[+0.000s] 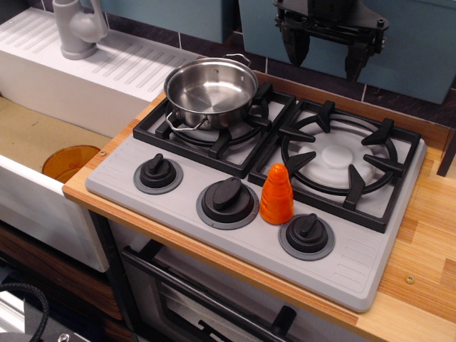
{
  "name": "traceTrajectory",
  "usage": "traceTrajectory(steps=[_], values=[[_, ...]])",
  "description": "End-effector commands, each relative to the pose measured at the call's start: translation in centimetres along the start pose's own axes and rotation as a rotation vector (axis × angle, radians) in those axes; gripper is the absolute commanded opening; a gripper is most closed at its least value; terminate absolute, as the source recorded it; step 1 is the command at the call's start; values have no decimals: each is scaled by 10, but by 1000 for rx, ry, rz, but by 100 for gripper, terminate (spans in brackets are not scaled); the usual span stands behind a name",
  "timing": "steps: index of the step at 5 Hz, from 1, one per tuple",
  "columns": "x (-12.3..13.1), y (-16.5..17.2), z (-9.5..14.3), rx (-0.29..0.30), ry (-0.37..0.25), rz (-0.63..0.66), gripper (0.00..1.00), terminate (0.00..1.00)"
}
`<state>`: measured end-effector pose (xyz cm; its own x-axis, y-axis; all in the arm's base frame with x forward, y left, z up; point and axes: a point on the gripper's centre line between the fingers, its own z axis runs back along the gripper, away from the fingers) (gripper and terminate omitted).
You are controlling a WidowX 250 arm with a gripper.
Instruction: End effector reaching pot or pan
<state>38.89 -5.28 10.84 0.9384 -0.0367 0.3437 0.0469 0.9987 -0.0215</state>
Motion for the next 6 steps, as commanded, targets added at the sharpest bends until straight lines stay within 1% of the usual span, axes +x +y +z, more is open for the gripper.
traceTrajectory(steps=[1,2,3,5,6], values=[[0,0,0,0,0,0,100,0],[-4,12,8,-9,9,-14,100,0],[-6,35,12,-12,12,-47,100,0],[-10,76,14,-17,11,-106,100,0],[-10,88,11,-25,9,-119,100,0]])
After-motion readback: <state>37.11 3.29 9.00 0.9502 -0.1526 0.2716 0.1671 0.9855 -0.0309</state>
